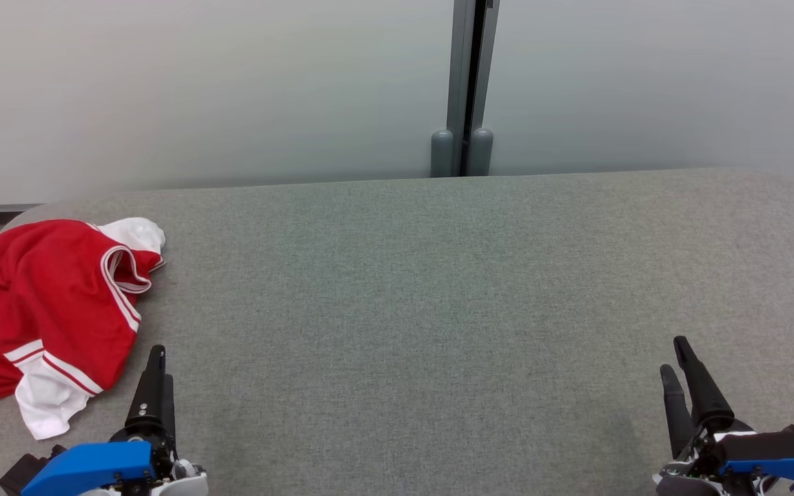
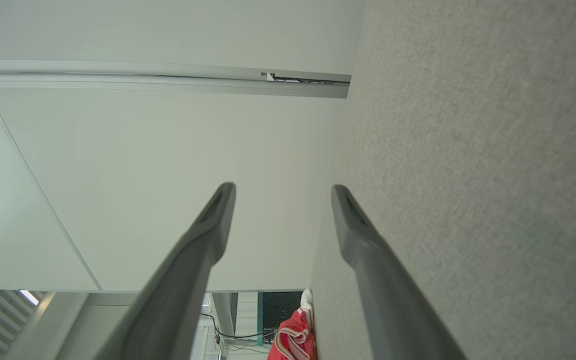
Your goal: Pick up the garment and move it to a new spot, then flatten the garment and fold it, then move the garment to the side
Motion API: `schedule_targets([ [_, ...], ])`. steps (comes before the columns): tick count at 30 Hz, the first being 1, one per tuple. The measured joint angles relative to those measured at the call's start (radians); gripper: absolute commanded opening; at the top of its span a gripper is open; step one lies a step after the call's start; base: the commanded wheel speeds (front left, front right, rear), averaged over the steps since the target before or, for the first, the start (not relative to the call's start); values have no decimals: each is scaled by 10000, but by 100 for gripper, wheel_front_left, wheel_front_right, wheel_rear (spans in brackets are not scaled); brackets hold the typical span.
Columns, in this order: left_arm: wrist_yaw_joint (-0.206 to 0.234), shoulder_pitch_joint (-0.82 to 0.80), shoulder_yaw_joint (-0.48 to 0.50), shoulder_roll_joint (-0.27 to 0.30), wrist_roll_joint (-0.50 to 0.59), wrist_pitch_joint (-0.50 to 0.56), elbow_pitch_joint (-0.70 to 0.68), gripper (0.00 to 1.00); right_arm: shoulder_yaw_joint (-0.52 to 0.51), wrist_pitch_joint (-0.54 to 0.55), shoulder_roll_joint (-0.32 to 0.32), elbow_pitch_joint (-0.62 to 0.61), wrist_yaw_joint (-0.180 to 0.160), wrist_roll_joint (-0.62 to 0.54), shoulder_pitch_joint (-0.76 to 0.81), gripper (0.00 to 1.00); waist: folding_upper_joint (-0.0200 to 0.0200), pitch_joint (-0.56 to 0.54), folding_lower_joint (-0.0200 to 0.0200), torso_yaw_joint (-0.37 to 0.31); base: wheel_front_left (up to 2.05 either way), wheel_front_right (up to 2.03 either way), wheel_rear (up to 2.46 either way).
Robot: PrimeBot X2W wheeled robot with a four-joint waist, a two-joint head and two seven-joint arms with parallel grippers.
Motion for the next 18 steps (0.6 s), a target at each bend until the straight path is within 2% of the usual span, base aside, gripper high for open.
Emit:
schedule_targets([
  [9,113,86,-261,4,1041,-376,-211,100,77,-382,0,31,0,-1306,-2,100,0,-1,0,22,0,0,0],
  [18,305,172,-397,6,2305,-757,-420,100,94,-748,-2,-50,0,-3212,-5,100,0,-7,0,57,0,0,0],
])
